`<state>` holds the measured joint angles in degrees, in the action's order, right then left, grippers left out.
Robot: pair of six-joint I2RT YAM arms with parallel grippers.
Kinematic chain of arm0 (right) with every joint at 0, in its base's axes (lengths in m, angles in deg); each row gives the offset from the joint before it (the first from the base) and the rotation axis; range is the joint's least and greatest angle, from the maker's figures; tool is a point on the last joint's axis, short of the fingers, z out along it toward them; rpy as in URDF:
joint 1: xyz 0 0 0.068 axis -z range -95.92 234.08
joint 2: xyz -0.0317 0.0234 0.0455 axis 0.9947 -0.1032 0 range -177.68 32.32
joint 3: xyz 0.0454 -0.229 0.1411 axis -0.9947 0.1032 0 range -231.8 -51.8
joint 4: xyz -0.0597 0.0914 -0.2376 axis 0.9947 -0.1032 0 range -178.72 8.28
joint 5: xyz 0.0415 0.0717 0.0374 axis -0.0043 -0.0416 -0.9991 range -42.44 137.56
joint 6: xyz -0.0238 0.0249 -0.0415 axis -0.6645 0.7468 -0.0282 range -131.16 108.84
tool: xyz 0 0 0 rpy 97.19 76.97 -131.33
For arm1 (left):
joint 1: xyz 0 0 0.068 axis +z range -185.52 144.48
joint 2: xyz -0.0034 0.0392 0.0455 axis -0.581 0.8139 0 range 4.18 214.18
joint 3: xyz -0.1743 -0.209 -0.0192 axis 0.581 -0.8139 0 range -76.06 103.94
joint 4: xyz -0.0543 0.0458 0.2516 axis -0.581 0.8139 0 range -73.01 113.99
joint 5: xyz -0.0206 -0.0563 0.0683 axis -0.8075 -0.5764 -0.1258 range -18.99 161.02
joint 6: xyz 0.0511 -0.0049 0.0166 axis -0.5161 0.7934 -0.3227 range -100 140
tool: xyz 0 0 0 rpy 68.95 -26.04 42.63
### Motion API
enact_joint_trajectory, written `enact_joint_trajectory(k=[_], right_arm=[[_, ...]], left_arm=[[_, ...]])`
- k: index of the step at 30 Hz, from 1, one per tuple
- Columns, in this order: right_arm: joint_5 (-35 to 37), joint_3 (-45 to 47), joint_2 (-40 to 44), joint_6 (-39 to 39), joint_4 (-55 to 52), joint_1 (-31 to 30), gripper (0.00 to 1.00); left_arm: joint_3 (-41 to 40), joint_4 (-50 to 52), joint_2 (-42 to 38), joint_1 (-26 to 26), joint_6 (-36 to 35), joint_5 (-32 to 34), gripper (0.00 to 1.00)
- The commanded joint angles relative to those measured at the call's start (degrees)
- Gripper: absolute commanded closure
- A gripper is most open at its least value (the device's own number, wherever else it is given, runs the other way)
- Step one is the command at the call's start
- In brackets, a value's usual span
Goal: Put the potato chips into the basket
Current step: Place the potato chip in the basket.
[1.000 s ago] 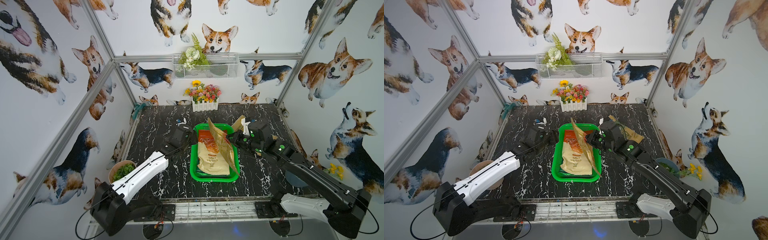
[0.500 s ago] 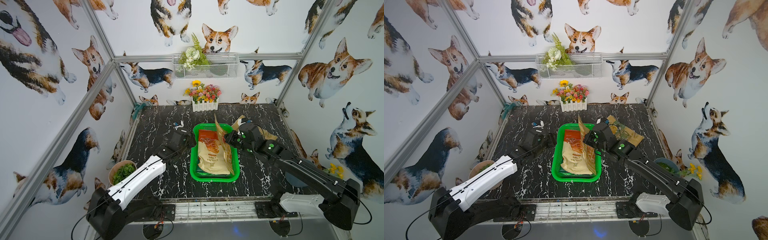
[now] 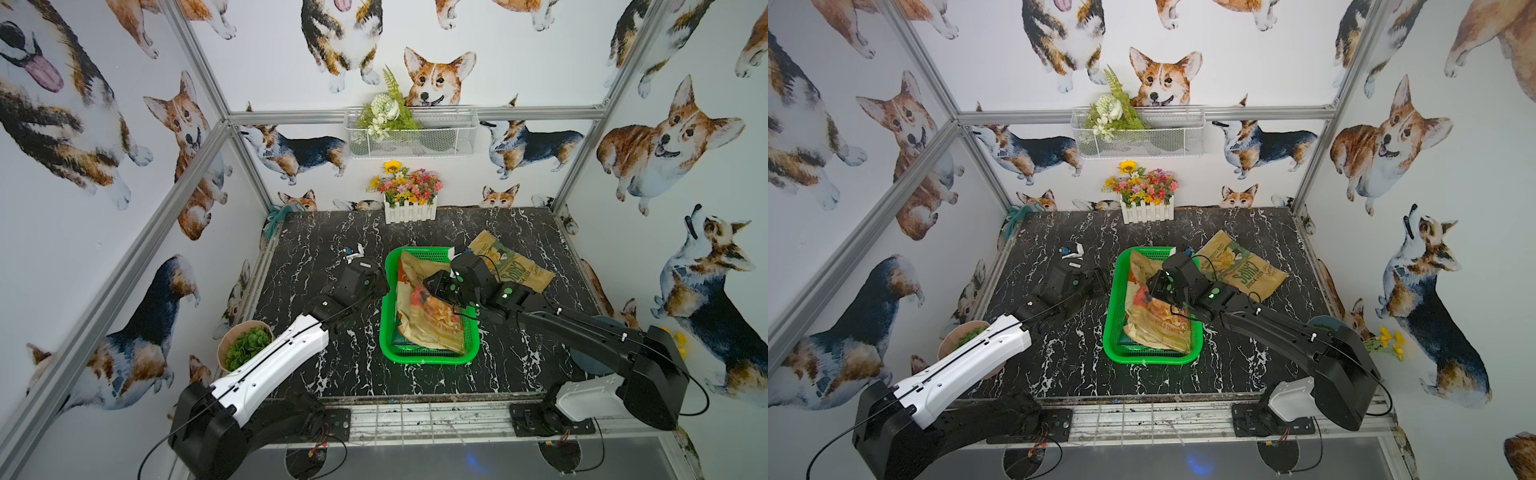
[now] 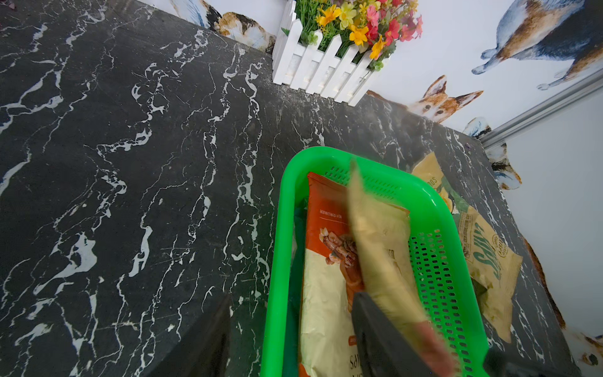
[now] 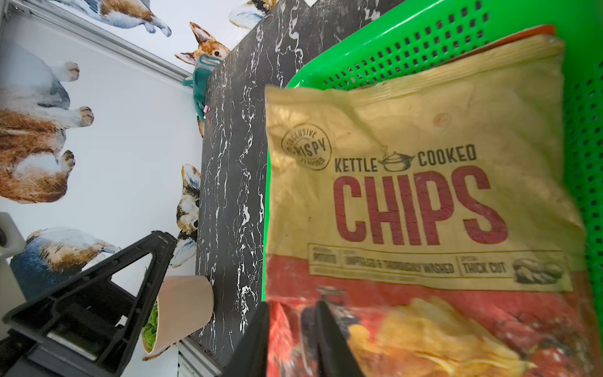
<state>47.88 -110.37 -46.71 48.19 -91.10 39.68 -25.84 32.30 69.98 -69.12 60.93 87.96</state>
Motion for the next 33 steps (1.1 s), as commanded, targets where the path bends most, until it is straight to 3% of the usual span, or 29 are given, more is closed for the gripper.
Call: enact_joint_trajectory(k=[1,5,12,18,21,25,33], right_arm=[[-5.1,-1.4,-2.3,-0.5,3.2,-0.6,0.58],[-11.5,-4.6,-6.3,-1.8,3.2,-0.9,0.54],[-12.1,-6.9,-12.5,-4.7,-1.6,-0.9,0.59],[-25.7,-11.1,-25.2,-6.8,-6.6,-0.4,0.58],[-29.1,-12.5,-28.9,-7.1,-7.4,-0.5,0.57],[-27.9,-13.9,-28.5,-7.9,-8.1,-0.5,0.54],[-19.1,-18.1,-23.4,-11.4,-11.7,-0.7,0.53]], left_arm=[[0.2,0.0,0.4,0.1,-0.1,0.4,0.37],[0.4,0.0,0.5,0.1,-0.2,0.3,0.37],[0.4,0.2,0.5,0.2,-0.1,0.1,0.37],[0.8,0.6,0.5,0.2,-0.3,-0.2,0.37],[1.7,1.2,0.6,0.2,-0.8,-0.2,0.37],[1.7,1.5,0.2,0.3,-1.0,0.7,0.37],[0.3,0.3,0.2,0.3,0.5,-0.3,0.37]])
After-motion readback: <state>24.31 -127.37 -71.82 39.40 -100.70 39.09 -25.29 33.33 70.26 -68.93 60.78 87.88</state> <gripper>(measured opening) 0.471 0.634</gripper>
